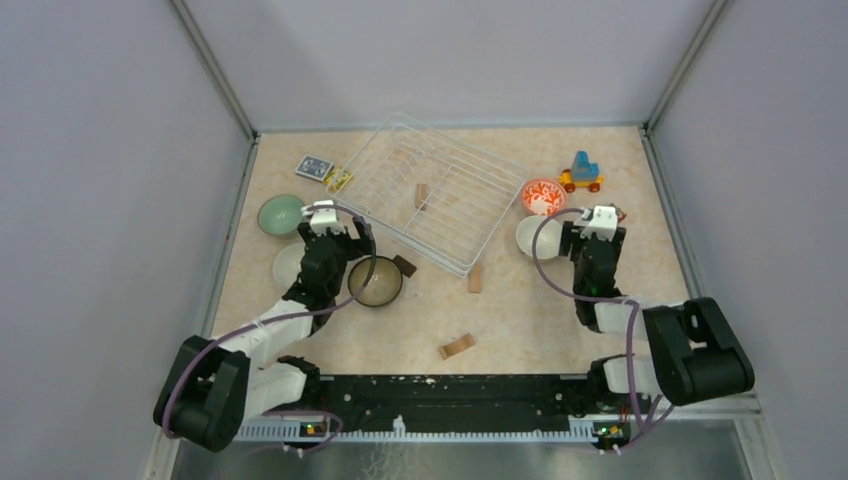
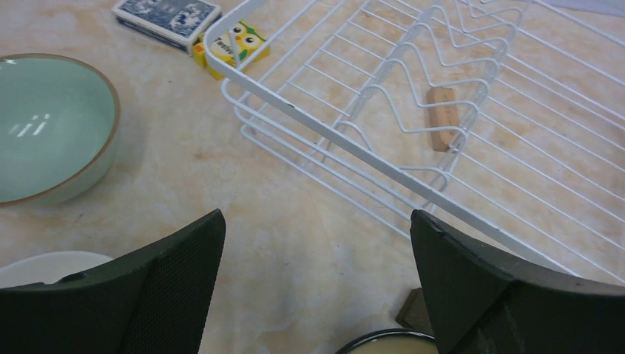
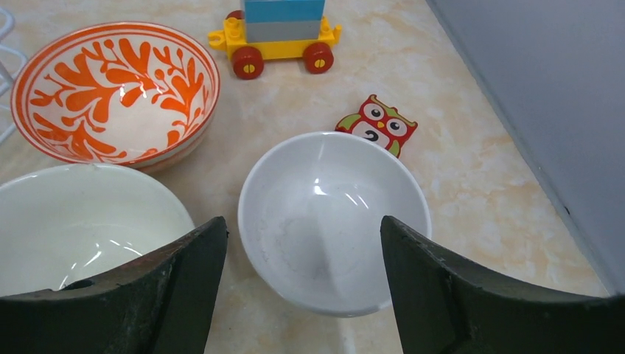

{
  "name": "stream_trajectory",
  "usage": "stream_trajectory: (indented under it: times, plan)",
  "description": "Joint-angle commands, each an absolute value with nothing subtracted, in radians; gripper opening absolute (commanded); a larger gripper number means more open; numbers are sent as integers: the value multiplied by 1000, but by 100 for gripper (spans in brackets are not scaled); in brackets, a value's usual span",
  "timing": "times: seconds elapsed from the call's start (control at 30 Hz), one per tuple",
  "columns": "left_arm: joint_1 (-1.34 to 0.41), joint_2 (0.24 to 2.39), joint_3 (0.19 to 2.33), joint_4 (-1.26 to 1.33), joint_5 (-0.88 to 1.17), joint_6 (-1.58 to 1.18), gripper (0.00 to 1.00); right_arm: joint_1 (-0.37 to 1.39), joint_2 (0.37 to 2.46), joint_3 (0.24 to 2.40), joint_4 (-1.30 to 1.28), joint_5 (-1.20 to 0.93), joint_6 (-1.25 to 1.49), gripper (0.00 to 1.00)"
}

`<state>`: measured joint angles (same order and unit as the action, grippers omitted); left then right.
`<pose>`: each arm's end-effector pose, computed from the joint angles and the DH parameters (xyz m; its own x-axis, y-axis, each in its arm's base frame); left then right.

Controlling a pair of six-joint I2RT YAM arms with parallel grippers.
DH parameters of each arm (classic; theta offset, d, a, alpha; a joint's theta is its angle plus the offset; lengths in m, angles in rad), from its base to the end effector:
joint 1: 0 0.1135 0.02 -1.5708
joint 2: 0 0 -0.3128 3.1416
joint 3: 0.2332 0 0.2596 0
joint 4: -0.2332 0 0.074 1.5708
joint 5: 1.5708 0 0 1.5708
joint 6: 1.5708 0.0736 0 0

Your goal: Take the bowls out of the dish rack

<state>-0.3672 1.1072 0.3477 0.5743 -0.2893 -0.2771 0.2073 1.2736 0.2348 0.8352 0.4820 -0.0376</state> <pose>0.2378 -0.0690 0.2363 -0.1878 -0.2087 -0.9598 0.0322 0.9753 -0.2184 0.2463 0.0169 0.1972 -0.2076 -0.0777 -0.9751 0.2543 0.9583 -0.1305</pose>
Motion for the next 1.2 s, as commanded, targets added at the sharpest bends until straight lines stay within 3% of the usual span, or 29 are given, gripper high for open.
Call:
stream_trajectory:
  times: [0.0,0.1,0.23,0.33,0.5,0.8,0.97,1.0,1.17]
  plan:
    - [-360,1129,378,722,-426,-102,99,165,1363,216,1098,420,-47,75]
    - [-337,1159,398,745,-429,-26,99,137,1411,216,1131,411,-15,76]
    - [-271,1222,394,760,-377,-45,99,82,1420,223,1115,350,52,84]
    - [-207,1240,350,818,-316,-72,99,71,1465,157,1298,357,47,87]
    - [-152,1307,329,901,-189,-17,97,75,1453,160,1262,299,30,88]
    - [-132,1394,331,942,-170,91,97,71,1459,178,1238,214,5,89]
    - [-86,1579,272,1188,-40,95,90,71,1457,178,1239,215,5,89]
    - [-76,1596,252,1269,-22,99,91,71,1458,178,1238,215,4,89]
    - [-65,1570,287,1149,19,83,99,71,1458,178,1239,214,5,90]
